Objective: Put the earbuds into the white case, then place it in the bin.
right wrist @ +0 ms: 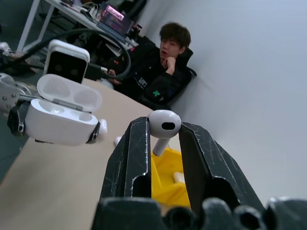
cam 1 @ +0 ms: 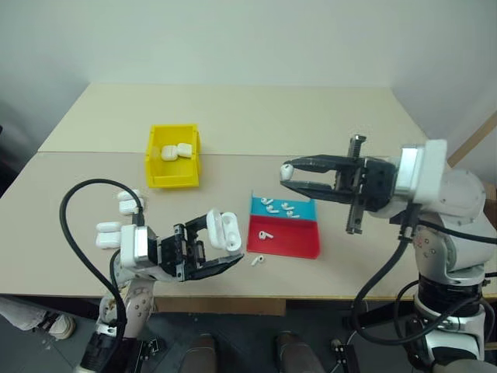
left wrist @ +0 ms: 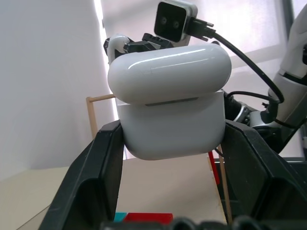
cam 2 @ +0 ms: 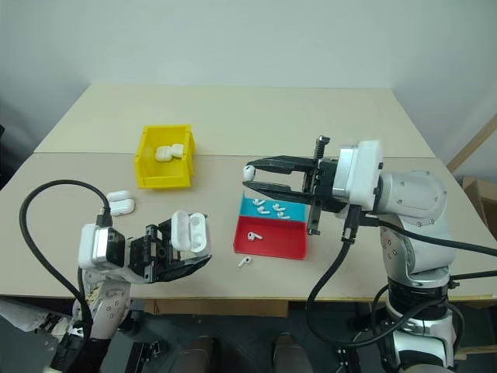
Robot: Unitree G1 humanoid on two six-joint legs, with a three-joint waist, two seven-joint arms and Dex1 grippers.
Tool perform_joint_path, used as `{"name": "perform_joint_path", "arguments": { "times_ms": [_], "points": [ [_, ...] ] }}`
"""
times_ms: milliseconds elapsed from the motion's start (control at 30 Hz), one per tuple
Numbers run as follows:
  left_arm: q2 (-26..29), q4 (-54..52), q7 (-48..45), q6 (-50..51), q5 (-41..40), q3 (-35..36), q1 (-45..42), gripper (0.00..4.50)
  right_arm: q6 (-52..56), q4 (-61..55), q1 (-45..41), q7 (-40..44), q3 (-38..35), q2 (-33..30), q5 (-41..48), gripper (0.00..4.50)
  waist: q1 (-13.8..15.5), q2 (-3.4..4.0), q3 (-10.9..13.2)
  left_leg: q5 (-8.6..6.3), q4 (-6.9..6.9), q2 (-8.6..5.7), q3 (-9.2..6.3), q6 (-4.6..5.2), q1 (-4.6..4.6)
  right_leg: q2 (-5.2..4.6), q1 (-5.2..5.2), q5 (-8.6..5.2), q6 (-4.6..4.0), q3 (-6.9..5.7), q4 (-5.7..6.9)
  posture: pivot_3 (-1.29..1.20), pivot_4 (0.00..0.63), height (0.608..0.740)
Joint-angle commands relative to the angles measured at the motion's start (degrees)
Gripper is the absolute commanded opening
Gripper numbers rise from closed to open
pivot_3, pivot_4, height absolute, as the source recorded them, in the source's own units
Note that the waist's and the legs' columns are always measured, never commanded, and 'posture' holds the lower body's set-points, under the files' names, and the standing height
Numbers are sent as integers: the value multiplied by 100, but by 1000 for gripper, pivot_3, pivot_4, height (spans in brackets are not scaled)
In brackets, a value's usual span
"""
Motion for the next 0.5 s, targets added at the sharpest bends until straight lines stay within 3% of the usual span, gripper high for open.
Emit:
{"name": "perform_joint_path", "arguments": {
  "times_ms": [33, 500],
  "points": [
    [-176, 74, -181, 3, 11, -19, -206, 2768, -317, -35, -135, -44, 117, 35, 197, 707, -1, 0, 0, 0, 0, 0, 0, 0, 0, 0, 0, 0, 0, 0, 0, 0, 150, 740],
    [-487, 604, -485, -137, 425, 86, -570, 2768, -1055, 189, -97, 84, 802, 108, -57, 707, 2, 0, 0, 0, 0, 0, -3, 0, 0, 0, 0, 0, 0, 0, 0, 0, 150, 740]
  ]
}}
